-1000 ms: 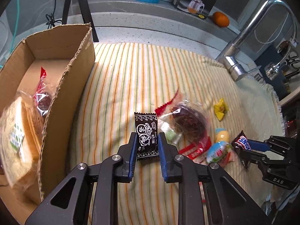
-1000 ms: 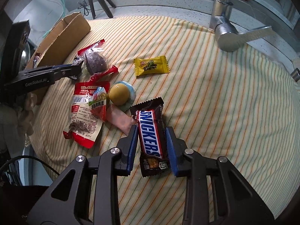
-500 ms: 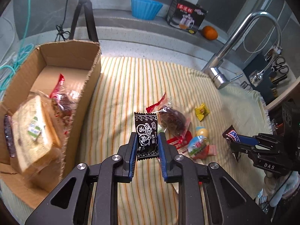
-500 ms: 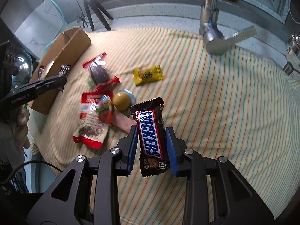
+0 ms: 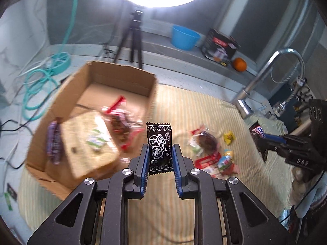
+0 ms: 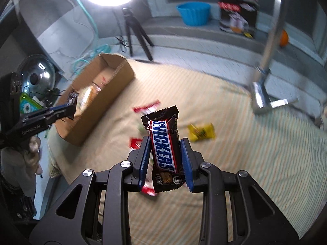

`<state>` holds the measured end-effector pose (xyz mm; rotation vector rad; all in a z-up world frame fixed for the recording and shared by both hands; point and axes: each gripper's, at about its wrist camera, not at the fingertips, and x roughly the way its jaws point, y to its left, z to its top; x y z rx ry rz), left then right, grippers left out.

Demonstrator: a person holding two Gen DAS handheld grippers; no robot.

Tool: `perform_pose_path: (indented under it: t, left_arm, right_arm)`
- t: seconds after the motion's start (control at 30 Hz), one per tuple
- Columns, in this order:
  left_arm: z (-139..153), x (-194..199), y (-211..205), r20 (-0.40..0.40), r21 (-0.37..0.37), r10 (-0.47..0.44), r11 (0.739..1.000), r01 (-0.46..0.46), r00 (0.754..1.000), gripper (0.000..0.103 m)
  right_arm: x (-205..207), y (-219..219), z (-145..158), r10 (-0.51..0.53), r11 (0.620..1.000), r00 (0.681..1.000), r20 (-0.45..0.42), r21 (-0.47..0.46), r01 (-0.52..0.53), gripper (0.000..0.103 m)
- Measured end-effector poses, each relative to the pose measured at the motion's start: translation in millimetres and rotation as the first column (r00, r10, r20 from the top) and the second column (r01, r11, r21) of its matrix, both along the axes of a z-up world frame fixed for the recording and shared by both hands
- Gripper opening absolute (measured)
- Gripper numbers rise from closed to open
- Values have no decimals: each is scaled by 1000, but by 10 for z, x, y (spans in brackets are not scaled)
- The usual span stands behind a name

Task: Organize snacks
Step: 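Carry both snacks over the box and release them inside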

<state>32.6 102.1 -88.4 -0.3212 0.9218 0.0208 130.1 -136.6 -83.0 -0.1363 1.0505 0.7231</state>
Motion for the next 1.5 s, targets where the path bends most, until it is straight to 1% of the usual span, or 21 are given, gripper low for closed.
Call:
perform_pose_path:
  t: [0.17, 0.27, 0.47, 0.6, 0.73, 0.93, 1.07, 1.1, 1.13, 1.17, 1.2, 1.23, 1.27, 1.5]
  left_arm:
    - [10, -139, 324, 4, 8, 79, 997, -79, 997, 20]
    - [-11, -209, 460, 1, 13, 107, 994, -107, 994, 20]
    - [-105, -290, 651, -18, 22, 148, 989, -147, 989, 20]
    - [-143, -311, 712, -29, 29, 152, 988, -151, 988, 20]
    - [-163, -325, 731, -34, 26, 145, 989, -144, 989, 20]
    - [-192, -329, 719, -41, 20, 133, 991, -132, 990, 20]
    - [-179, -324, 725, -34, 14, 127, 992, -127, 991, 20]
    - [-170, -324, 727, -32, 16, 130, 992, -129, 991, 21]
    - [-161, -325, 729, -30, 20, 138, 990, -138, 990, 23]
    - [-154, -325, 741, -28, 19, 144, 989, -144, 989, 27]
    - [-143, -326, 752, -25, 17, 150, 989, -150, 988, 38]
    - [-131, -329, 763, -23, 17, 161, 987, -161, 987, 50]
    - [-111, -341, 773, -15, 16, 173, 985, -173, 985, 51]
    - [-37, -361, 707, 6, 18, 165, 986, -165, 986, 51]
  right_arm:
    - [66, 471, 142, 67, 998, 997, 41, 13, -67, 31]
    - [66, 766, 213, 116, 993, 991, 60, 14, -117, 31]
    - [95, 1321, 267, 196, 980, 978, 64, 18, -198, 31]
    - [79, 1665, 237, 249, 968, 967, 57, 11, -250, 31]
    - [90, 1902, 182, 279, 960, 959, 38, 7, -280, 31]
    - [104, 2151, 48, 301, 954, 954, 4, -3, -301, 31]
    - [92, 2225, 10, 307, 951, 952, 7, -14, -307, 32]
    - [90, 2230, 21, 308, 951, 951, 11, -15, -308, 36]
    - [88, 2233, 30, 307, 952, 952, 15, -17, -307, 53]
    - [85, 2226, 52, 304, 953, 952, 24, -14, -304, 63]
    - [80, 2207, 87, 297, 955, 954, 41, -7, -297, 76]
    - [77, 2180, 129, 291, 957, 955, 57, 4, -292, 78]
    - [81, 2160, 159, 291, 956, 955, 59, 14, -293, 78]
    - [121, 1938, 289, 257, 965, 964, 72, 36, -260, 78]
